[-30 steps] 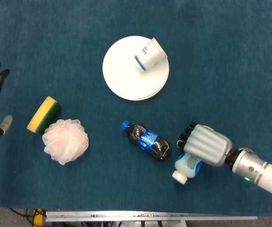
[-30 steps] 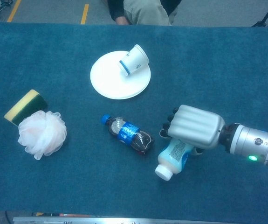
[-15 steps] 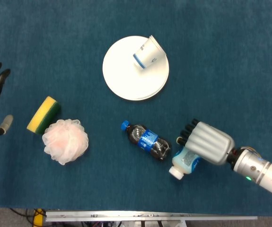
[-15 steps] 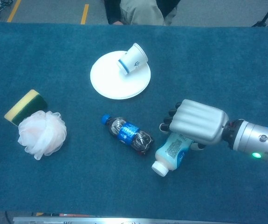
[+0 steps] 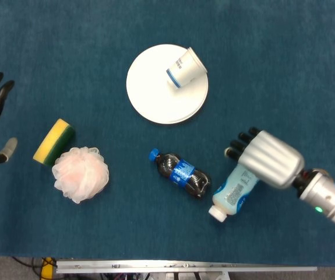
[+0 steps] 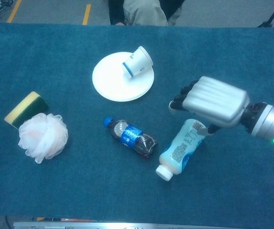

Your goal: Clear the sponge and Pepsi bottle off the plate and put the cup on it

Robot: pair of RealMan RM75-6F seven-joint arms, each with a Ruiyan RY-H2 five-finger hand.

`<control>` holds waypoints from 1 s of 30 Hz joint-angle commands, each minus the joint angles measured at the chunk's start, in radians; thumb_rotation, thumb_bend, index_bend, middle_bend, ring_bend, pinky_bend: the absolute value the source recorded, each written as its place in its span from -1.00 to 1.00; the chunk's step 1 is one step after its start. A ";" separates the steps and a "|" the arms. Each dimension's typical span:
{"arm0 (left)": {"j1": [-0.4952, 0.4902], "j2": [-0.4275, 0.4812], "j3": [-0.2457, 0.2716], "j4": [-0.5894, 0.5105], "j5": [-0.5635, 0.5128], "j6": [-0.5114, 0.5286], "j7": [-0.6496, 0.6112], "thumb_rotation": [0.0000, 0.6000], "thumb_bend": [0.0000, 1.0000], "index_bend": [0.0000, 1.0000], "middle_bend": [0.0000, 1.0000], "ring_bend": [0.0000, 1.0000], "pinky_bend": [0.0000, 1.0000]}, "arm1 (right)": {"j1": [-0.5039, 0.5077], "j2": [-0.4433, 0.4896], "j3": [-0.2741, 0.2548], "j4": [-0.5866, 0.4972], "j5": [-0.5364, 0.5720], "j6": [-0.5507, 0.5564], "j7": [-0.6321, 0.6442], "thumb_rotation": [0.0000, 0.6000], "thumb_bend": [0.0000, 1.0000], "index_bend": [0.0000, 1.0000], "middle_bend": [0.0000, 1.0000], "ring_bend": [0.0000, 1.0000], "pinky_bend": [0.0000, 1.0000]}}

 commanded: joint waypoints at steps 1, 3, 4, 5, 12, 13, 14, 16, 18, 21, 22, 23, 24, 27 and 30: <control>-0.004 -0.002 -0.002 0.003 0.004 -0.003 0.002 1.00 -0.46 -0.98 -0.96 -0.90 -0.54 | -0.019 0.043 0.018 -0.018 -0.007 0.052 0.040 1.00 -1.00 -0.27 -0.12 -0.25 -0.06; -0.008 -0.004 -0.004 0.005 0.008 -0.004 0.000 1.00 -0.46 -0.97 -0.95 -0.90 -0.54 | -0.031 0.069 0.029 -0.022 -0.002 0.083 0.066 1.00 -1.00 -0.27 -0.12 -0.25 -0.07; -0.009 -0.005 -0.005 0.006 0.010 -0.004 -0.002 1.00 -0.46 -0.97 -0.95 -0.90 -0.54 | -0.037 0.080 0.033 -0.023 0.002 0.095 0.077 1.00 -1.00 -0.27 -0.12 -0.25 -0.07; -0.009 -0.007 -0.006 0.009 0.013 -0.001 -0.003 1.00 -0.46 -0.96 -0.94 -0.90 -0.54 | -0.046 0.094 0.038 -0.023 0.006 0.112 0.092 1.00 -1.00 -0.27 -0.12 -0.25 -0.07; 0.003 -0.033 -0.011 0.034 0.038 0.042 -0.016 1.00 -0.46 -0.93 -0.91 -0.90 -0.54 | -0.125 0.168 0.038 -0.006 0.030 0.223 0.157 1.00 -1.00 -0.27 -0.12 -0.26 -0.07; 0.007 -0.040 -0.011 0.041 0.043 0.051 -0.020 1.00 -0.46 -0.93 -0.90 -0.90 -0.54 | -0.140 0.177 0.040 -0.001 0.038 0.242 0.169 1.00 -1.00 -0.27 -0.12 -0.26 -0.07; 0.011 -0.046 -0.010 0.049 0.046 0.059 -0.025 1.00 -0.46 -0.93 -0.90 -0.90 -0.54 | -0.154 0.185 0.042 0.005 0.048 0.261 0.182 1.00 -1.00 -0.27 -0.12 -0.26 -0.07; 0.020 -0.057 -0.009 0.065 0.050 0.075 -0.037 1.00 -0.46 -0.92 -0.89 -0.90 -0.54 | -0.189 0.206 0.047 0.019 0.071 0.305 0.214 1.00 -1.00 -0.27 -0.12 -0.26 -0.07; 0.030 -0.066 -0.007 0.080 0.051 0.090 -0.047 1.00 -0.46 -0.91 -0.88 -0.90 -0.54 | -0.223 0.223 0.054 0.036 0.090 0.351 0.245 1.00 -1.00 -0.27 -0.12 -0.26 -0.07; 0.046 -0.079 -0.006 0.100 0.050 0.113 -0.063 1.00 -0.46 -0.90 -0.88 -0.90 -0.54 | -0.270 0.237 0.060 0.062 0.111 0.410 0.283 1.00 -1.00 -0.27 -0.12 -0.26 -0.07; 0.050 -0.082 -0.006 0.106 0.048 0.119 -0.068 1.00 -0.46 -0.90 -0.87 -0.90 -0.54 | -0.284 0.237 0.061 0.072 0.115 0.426 0.294 1.00 -0.99 -0.27 -0.12 -0.26 -0.07; 0.055 -0.086 -0.005 0.115 0.047 0.126 -0.075 1.00 -0.46 -0.90 -0.87 -0.90 -0.54 | -0.301 0.237 0.063 0.088 0.120 0.446 0.307 1.00 -0.97 -0.27 -0.12 -0.26 -0.07; 0.059 -0.088 -0.004 0.121 0.048 0.131 -0.079 1.00 -0.46 -0.89 -0.87 -0.90 -0.54 | -0.313 0.235 0.064 0.100 0.124 0.459 0.318 1.00 -0.95 -0.27 -0.12 -0.26 -0.07; 0.075 -0.097 0.005 0.147 0.059 0.149 -0.097 1.00 -0.46 -0.88 -0.86 -0.90 -0.54 | -0.350 0.228 0.069 0.138 0.142 0.498 0.344 1.00 -0.92 -0.27 -0.12 -0.26 -0.07; 0.096 -0.119 0.009 0.178 0.067 0.181 -0.099 1.00 -0.46 -0.87 -0.86 -0.90 -0.54 | -0.387 0.211 0.077 0.181 0.151 0.543 0.365 1.00 -0.92 -0.27 -0.12 -0.26 -0.07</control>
